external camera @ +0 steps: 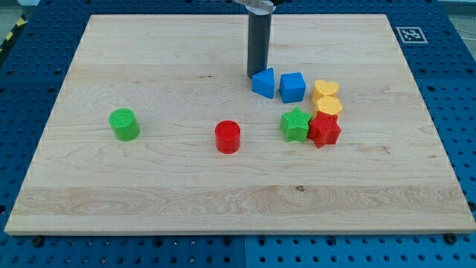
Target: Move the red circle to the right of the green star
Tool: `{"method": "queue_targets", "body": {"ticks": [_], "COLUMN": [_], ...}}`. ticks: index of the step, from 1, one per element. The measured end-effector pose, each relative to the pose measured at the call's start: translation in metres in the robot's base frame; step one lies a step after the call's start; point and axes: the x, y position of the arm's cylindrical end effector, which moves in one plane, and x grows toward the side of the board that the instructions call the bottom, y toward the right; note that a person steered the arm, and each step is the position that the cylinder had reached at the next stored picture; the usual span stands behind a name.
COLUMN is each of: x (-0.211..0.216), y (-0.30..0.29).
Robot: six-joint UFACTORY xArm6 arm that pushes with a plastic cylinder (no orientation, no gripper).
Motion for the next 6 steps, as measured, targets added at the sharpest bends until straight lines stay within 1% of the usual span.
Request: {"method": "queue_targets", "body": {"ticks": [2, 4, 6], "x": [0.003, 0.007, 0.044], "y": [0.000, -0.039, -0.041]}}
